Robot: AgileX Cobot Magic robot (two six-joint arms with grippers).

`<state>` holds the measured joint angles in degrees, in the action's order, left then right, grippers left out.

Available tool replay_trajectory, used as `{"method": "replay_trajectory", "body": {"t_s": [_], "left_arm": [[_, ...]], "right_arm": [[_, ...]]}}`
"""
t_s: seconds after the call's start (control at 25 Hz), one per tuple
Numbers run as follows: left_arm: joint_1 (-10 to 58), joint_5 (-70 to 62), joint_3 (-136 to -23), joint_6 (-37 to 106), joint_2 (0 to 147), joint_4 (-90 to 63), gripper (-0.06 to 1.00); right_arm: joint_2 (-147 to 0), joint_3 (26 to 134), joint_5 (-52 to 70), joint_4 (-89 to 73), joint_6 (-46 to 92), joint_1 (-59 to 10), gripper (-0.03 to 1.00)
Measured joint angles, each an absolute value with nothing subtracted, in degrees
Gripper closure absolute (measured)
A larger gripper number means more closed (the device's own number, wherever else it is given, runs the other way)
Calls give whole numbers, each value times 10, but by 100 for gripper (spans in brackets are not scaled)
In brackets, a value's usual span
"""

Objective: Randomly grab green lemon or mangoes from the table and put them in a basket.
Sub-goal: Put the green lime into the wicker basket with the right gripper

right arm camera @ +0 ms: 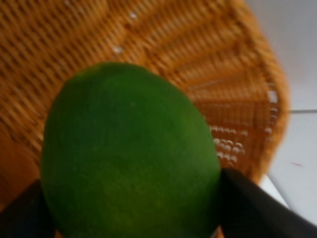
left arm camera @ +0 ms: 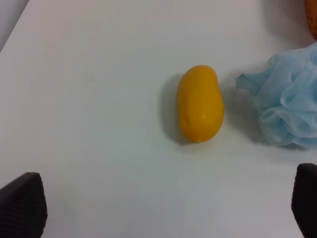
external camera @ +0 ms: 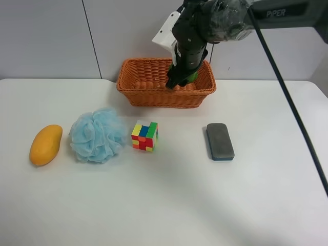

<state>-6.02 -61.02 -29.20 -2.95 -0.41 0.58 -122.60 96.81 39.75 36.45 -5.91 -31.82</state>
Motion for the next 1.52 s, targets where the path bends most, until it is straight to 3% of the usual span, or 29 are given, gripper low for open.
{"method": "replay_trajectory", "body": {"t_s": [0.6, 0.64, 0.76, 0.84, 1.28, 1.52], "left_arm": [[-60, -610, -292, -29, -4, 6, -5], [-60, -610, -292, -29, -4, 6, -5], [-60, -610, -292, -29, -4, 6, -5], [-60, -610, -292, -29, -4, 6, -5], [-60, -610, -292, -29, -4, 6, -5], [-60, -610, -292, -29, -4, 6, -5]], "right_arm": [[-1232, 968, 369, 368, -70, -313, 31], [-1232, 968, 369, 368, -70, -313, 29], [-1232, 968, 352, 368, -70, -313, 7], [-1232, 968, 344, 369, -70, -313, 1], [-1226, 968, 344, 373, -70, -313, -2], [-1129, 968, 403, 379, -63, -314, -2]]}}
